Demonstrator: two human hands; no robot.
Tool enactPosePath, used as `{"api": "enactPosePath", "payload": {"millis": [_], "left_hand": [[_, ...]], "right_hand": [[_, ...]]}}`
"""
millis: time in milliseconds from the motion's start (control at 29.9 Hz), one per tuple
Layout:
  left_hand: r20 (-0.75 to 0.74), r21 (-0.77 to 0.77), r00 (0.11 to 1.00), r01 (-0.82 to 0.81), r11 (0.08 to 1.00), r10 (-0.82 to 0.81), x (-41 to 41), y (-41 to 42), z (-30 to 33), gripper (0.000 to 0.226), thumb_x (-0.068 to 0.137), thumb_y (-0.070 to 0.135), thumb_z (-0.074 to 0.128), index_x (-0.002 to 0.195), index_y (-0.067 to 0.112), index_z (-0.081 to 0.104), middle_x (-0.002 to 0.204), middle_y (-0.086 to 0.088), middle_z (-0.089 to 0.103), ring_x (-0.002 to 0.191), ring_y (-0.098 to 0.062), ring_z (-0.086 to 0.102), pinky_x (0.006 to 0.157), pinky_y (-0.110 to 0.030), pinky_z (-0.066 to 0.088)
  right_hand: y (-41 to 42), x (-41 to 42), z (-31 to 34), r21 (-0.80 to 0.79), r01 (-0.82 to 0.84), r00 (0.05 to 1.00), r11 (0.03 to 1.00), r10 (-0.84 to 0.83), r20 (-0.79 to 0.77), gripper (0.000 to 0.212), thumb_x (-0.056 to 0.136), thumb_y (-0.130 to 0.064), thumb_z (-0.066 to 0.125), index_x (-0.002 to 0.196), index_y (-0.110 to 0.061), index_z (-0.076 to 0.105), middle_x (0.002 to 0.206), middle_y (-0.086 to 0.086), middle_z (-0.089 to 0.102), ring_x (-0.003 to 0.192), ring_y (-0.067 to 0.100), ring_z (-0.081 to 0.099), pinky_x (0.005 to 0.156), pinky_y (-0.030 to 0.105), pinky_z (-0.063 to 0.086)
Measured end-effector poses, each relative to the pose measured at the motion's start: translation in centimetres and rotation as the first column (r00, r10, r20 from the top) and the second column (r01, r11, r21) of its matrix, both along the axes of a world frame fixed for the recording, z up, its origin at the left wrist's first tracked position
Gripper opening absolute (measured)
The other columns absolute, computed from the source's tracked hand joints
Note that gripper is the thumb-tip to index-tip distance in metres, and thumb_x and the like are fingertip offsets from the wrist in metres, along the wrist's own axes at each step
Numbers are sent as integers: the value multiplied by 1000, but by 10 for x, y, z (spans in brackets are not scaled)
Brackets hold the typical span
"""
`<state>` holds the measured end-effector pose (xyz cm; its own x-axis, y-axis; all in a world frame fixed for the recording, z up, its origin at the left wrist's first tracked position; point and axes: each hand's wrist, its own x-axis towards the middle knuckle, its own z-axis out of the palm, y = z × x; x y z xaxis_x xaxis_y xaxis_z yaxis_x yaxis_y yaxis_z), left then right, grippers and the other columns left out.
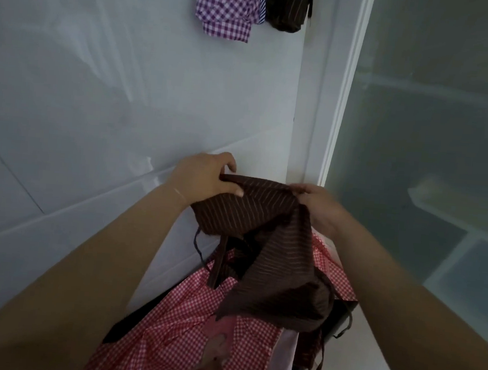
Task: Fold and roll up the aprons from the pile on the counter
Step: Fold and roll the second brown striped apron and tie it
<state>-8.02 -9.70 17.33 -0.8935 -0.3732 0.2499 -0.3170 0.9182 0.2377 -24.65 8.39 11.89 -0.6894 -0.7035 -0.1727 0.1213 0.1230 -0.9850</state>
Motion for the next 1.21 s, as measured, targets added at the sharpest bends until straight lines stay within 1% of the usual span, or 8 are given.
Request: {"api": "enactPosePath", "payload": {"millis": [167, 335, 536, 670, 804, 904, 1071, 1205], "left_hand": [[-273, -460, 912, 155, 874, -305, 10, -11, -22, 16, 88, 13, 58, 102, 11, 51, 98, -10, 55, 54, -22, 51, 39, -35, 45], [-235, -172, 961, 106, 979, -146, 11, -25, -20, 19, 82, 24, 73, 89, 7, 68, 98, -8, 54, 74, -20, 55, 64, -30, 45], [-70, 110, 993, -88, 990, 96, 21, -45, -22, 27, 101, 16, 43, 101, 3, 66, 99, -15, 54, 90, -24, 51, 82, -28, 36], [-73, 201, 985, -141, 969, 159, 11, -35, -10, 40, 97, 14, 44, 57, 8, 47, 67, -14, 51, 62, -18, 45, 66, -37, 44], [175, -58, 955, -235, 970, 242, 3, -18, -1, 34, 94, 27, 44, 75, 7, 64, 75, -6, 61, 74, -22, 57, 63, -30, 43], [40, -221, 992, -108, 969, 119, -4, -2, 1, 35, 96, 21, 44, 130, 15, 51, 95, -8, 64, 82, -26, 60, 70, -33, 48], [-97, -372, 945, 258, 892, -314, 1, 15, 3, 23, 85, 1, 49, 85, 23, 41, 67, 9, 43, 55, -12, 43, 45, -24, 32], [126, -193, 990, 87, 977, -63, 6, 3, -2, 22, 85, 2, 51, 87, 17, 66, 95, 4, 58, 85, -18, 57, 61, -19, 32]], "right_hand": [[5, -9, 26, 243, -137, 899, 960, 223, -376, 46, 82, -45, 71, 115, -21, 50, 103, -4, 58, 93, 14, 59, 78, 28, 46], [1, -16, 20, 643, -56, 475, 764, 587, -656, 62, 85, -6, 59, 134, -24, 27, 122, 5, 42, 96, 21, 53, 85, 36, 49], [4, -33, 22, 621, 278, 381, 733, 509, -772, 22, 92, -14, 48, 113, -10, 55, 114, 11, 49, 96, 28, 55, 71, 32, 43], [-2, -41, 26, 536, 232, 615, 812, 305, -727, 20, 96, -17, 51, 102, -5, 66, 100, 13, 65, 80, 23, 56, 69, 27, 43], [-11, -37, 34, 308, 46, 984, 950, 10, -176, 22, 95, -14, 55, 110, 2, 61, 88, 11, 65, 74, 22, 63, 59, 28, 55], [-19, -23, 50, 36, 72, 989, 997, -76, 123, 33, 96, 2, 35, 121, -8, 54, 94, 12, 60, 74, 20, 61, 50, 26, 55], [-21, -11, 88, -207, 23, 987, 978, 10, 160, 38, 94, 6, 22, 94, -13, 55, 91, 15, 57, 65, 22, 66, 53, 31, 56], [-17, -7, 110, -238, -133, 984, 962, 157, 85, 39, 93, 9, 27, 69, -7, 53, 87, 17, 60, 72, 26, 66, 56, 31, 57]]}}
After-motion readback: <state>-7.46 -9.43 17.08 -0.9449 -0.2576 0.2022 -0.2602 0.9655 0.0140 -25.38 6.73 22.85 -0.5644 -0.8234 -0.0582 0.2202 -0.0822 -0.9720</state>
